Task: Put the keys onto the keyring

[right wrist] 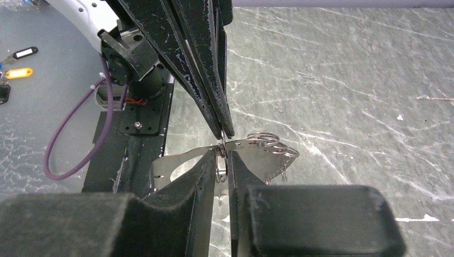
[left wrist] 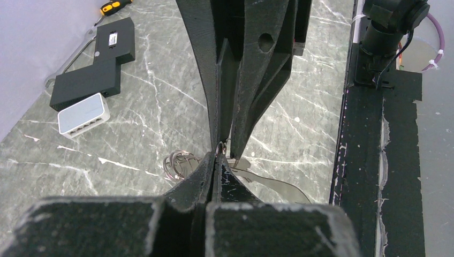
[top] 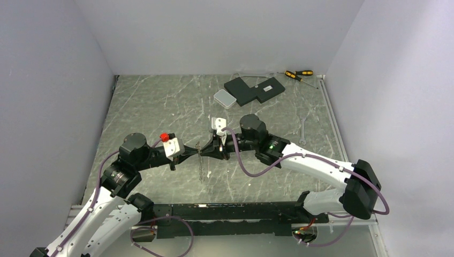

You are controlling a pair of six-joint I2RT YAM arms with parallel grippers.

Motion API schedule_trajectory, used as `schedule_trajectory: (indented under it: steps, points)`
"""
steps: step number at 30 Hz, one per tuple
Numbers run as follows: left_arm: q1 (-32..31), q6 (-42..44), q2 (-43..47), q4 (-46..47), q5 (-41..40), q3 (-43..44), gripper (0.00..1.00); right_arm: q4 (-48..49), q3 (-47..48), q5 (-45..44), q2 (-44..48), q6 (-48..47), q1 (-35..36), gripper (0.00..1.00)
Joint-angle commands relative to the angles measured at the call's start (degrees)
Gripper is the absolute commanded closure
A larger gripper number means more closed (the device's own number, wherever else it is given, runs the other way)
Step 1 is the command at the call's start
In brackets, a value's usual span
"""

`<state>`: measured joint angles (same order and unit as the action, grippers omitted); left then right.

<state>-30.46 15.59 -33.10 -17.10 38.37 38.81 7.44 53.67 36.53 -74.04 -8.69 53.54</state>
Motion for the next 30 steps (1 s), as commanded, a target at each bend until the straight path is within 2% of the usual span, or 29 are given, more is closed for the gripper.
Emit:
schedule_trajectory:
  steps: [1, 10, 16, 20, 24, 27, 30]
  points:
    - [-0.2, 1.4, 0.3, 2.3, 1.5, 1.3, 1.00, 2.6, 2.7, 1.3, 0.0, 0.0, -0.1, 0.85]
    - [-0.2, 1.3, 0.2, 2.4, 1.5, 1.3, 1.00, 1.5, 3.3, 1.5, -0.4, 0.0, -0.1, 1.00]
    - [-0.2, 1.3, -0.2, 2.5, 1.4, 1.3, 1.00, 0.1, 3.3, 1.5, 1.0, -1.5, -0.1, 1.00]
    - [-0.2, 1.1, -0.6, 2.5, 1.7, 1.2, 0.78, -5.6, 5.0, -0.4, 1.7, -4.9, 0.0, 1.00]
    - [-0.2, 0.4, -0.9, 3.5, 3.0, 0.6, 0.62, -12.2, 6.7, -2.6, 2.7, -7.8, 0.2, 1.00]
    - [-0.2, 0.1, -1.5, 3.8, 4.1, 0.6, 0.57, -16.2, 7.4, -4.1, 3.8, -9.7, 0.3, 1.00]
    - [-0.2, -0.4, -2.5, 4.0, 6.2, 0.8, 0.59, -20.8, 9.3, -6.0, 4.3, -11.3, 0.6, 1.00]
